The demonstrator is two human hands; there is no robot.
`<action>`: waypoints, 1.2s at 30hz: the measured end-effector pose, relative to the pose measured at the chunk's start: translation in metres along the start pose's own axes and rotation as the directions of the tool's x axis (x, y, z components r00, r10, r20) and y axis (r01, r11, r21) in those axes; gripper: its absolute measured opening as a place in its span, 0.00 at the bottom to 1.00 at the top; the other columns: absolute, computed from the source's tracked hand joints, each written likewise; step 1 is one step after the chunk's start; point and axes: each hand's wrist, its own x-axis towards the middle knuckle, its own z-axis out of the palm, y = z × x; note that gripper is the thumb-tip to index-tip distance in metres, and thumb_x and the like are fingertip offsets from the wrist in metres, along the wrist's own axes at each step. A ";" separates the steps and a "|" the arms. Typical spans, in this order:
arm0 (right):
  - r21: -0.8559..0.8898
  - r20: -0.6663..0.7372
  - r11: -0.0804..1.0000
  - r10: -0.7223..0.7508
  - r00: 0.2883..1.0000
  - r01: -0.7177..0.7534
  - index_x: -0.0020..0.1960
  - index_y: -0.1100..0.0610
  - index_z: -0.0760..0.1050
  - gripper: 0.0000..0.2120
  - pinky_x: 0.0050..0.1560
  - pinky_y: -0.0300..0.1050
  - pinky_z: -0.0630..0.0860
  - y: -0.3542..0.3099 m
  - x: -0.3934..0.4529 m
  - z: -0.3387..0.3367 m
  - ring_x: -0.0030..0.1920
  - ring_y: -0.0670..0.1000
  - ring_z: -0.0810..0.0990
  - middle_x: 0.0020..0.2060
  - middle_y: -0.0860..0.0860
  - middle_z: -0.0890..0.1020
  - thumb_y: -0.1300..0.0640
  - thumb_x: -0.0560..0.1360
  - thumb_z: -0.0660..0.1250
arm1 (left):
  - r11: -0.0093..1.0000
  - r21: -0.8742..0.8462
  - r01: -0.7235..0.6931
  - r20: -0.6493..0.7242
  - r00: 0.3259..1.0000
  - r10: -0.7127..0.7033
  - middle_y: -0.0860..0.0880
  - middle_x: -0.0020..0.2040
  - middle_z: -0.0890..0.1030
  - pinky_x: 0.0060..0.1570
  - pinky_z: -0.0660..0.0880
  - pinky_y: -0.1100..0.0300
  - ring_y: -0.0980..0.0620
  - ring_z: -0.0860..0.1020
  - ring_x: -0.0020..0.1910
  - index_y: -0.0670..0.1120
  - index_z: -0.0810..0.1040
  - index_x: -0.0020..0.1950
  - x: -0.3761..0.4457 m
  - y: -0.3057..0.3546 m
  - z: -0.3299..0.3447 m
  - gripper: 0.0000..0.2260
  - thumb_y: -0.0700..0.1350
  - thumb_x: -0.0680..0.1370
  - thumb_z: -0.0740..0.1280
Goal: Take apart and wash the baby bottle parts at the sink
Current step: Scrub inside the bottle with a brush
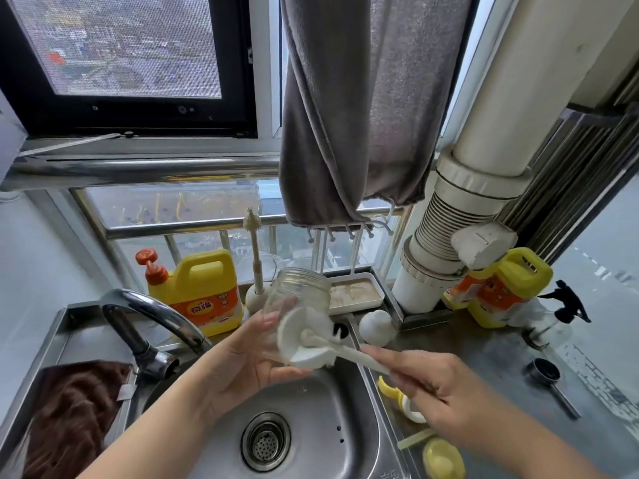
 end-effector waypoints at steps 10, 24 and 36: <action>-0.030 -0.017 0.999 -0.032 0.999 0.032 0.66 0.25 0.61 0.27 0.36 0.35 0.70 -0.004 0.005 -0.002 0.37 0.45 0.75 0.40 0.42 0.77 0.53 0.77 0.61 | 1.000 0.003 0.004 0.060 0.998 -0.004 0.35 0.56 0.80 0.38 0.82 0.48 0.37 0.82 0.48 0.42 0.78 0.61 -0.001 -0.006 0.006 0.40 0.48 0.51 0.84; 0.030 -0.130 0.996 0.092 0.987 -0.089 0.63 0.24 0.64 0.28 0.50 0.45 0.77 0.012 -0.006 -0.002 0.50 0.48 0.81 0.53 0.48 0.83 0.58 0.79 0.62 | 0.997 -0.082 -0.007 0.017 1.000 0.009 0.36 0.52 0.80 0.45 0.80 0.47 0.39 0.81 0.47 0.40 0.82 0.54 0.002 -0.007 0.000 0.32 0.54 0.56 0.81; 0.003 -0.126 0.999 0.054 0.991 -0.054 0.63 0.22 0.61 0.26 0.50 0.46 0.78 0.008 -0.002 0.010 0.51 0.48 0.80 0.52 0.46 0.82 0.54 0.79 0.61 | 0.986 0.166 -0.004 -0.018 1.000 0.007 0.36 0.59 0.79 0.52 0.78 0.47 0.36 0.79 0.56 0.45 0.75 0.65 0.000 -0.004 0.006 0.41 0.51 0.54 0.83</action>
